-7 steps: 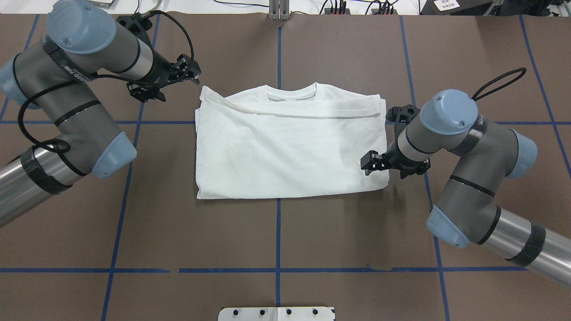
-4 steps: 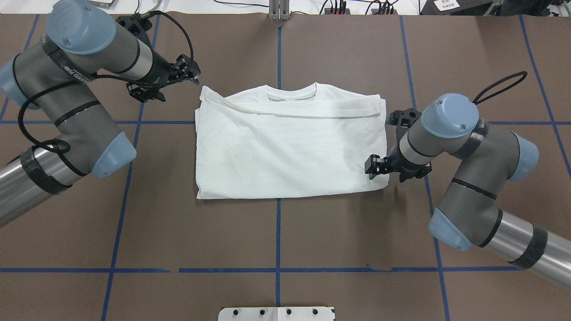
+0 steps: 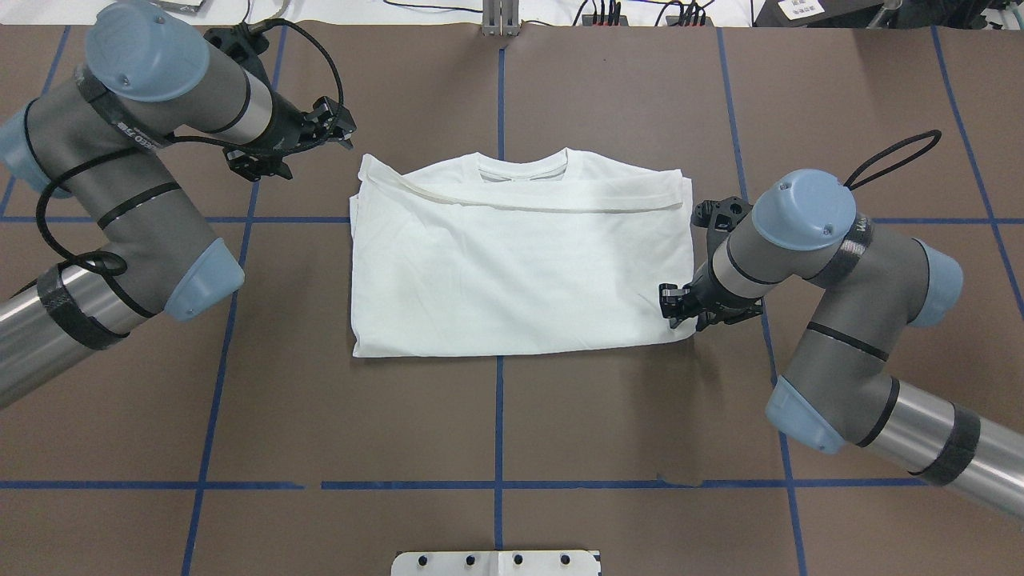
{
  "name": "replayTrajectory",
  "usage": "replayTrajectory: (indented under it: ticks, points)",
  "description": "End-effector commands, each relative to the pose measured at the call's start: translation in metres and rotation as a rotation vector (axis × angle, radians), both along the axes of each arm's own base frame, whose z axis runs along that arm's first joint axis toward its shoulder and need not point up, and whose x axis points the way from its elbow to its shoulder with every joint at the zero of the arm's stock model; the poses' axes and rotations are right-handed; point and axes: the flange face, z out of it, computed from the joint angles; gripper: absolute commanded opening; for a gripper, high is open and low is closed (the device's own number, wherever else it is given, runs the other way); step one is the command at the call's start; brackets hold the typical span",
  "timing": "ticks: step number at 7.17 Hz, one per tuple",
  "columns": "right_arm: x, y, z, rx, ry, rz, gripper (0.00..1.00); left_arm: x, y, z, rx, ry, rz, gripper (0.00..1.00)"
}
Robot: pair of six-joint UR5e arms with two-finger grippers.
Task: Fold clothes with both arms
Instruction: 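Grasp the folded shirt's corner with the right gripper and drag it toward the robot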
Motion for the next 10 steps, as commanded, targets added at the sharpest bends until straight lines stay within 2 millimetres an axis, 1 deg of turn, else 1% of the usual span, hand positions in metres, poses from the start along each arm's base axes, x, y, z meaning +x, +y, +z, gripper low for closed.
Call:
replayTrajectory:
  ticks: [1,2,3,4,5,6,7,8,9,10]
  points:
    - [0.001,0.001,0.002,-0.010,0.002,0.002,0.00,0.000,-0.001,0.000,0.001,-0.001,-0.002,0.99]
    - [0.005,0.000,0.001,-0.007,-0.001,0.006,0.00,0.000,-0.001,-0.003,0.004,0.002,-0.002,0.99]
    - [0.026,0.019,0.005,-0.004,-0.006,0.004,0.00,0.001,0.001,-0.008,0.012,0.008,-0.001,0.99]
    - [0.059,0.043,0.012,-0.005,-0.009,0.002,0.00,0.000,0.001,-0.011,0.015,0.012,-0.002,0.99]
    - [0.087,0.073,0.016,-0.016,-0.013,-0.018,0.00,0.000,0.002,-0.012,0.016,0.013,-0.002,0.99]
    - [0.099,0.101,0.025,-0.048,-0.011,-0.066,0.00,-0.001,0.002,-0.014,0.017,0.016,-0.005,0.99]
    - [0.093,0.137,0.028,-0.067,-0.011,-0.150,0.00,-0.001,0.002,-0.014,0.016,0.016,-0.006,0.99]
    - [0.085,0.186,0.032,-0.085,0.003,-0.261,0.00,-0.001,0.003,-0.014,0.017,0.017,-0.004,0.99]
    - [0.082,0.226,0.032,-0.124,0.006,-0.357,0.00,0.000,0.007,-0.017,0.021,0.021,0.000,0.99]
    - [0.067,0.265,0.024,-0.192,0.019,-0.402,0.00,0.006,0.014,-0.021,0.026,0.028,0.011,0.99]
